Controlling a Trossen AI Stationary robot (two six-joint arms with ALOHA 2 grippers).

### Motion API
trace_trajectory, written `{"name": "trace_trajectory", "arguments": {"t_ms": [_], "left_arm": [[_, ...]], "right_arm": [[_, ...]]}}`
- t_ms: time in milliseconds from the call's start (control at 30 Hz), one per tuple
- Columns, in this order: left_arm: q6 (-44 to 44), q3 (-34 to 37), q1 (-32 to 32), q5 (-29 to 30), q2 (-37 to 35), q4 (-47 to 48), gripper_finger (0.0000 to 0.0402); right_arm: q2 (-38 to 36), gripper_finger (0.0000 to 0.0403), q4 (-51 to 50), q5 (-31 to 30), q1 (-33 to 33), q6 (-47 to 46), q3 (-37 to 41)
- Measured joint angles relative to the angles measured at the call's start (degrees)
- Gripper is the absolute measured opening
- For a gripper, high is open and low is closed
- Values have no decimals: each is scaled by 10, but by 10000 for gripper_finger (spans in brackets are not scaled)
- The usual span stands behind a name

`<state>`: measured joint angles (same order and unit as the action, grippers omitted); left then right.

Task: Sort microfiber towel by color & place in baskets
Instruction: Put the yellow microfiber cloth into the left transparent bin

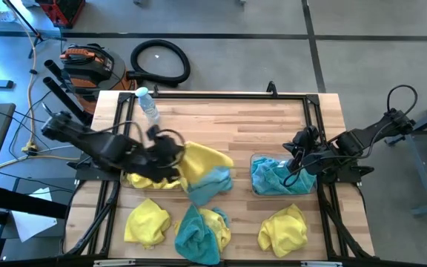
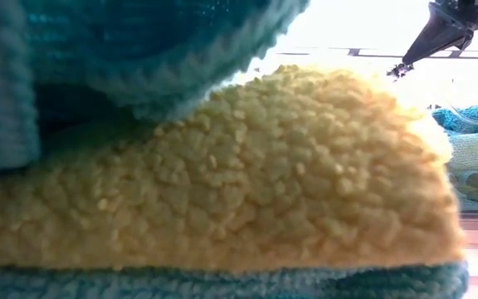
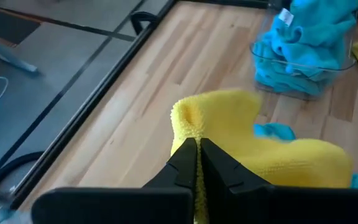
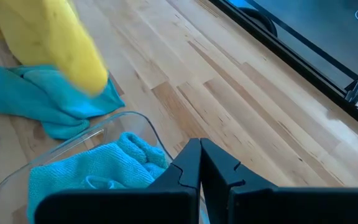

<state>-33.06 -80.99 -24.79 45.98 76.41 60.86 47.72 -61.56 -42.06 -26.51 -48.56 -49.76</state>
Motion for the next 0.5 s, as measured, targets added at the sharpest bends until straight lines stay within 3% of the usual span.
{"name": "trace_trajectory", "arguments": {"t_ms": [233,500], "left_arm": [[-106,0,-84,68,-65,125,0],[-205,0,-180,73,-119,242,0]], "right_arm": [[0,0,0,0,0,0,0],[0,0,0,0,0,-4,0]]}}
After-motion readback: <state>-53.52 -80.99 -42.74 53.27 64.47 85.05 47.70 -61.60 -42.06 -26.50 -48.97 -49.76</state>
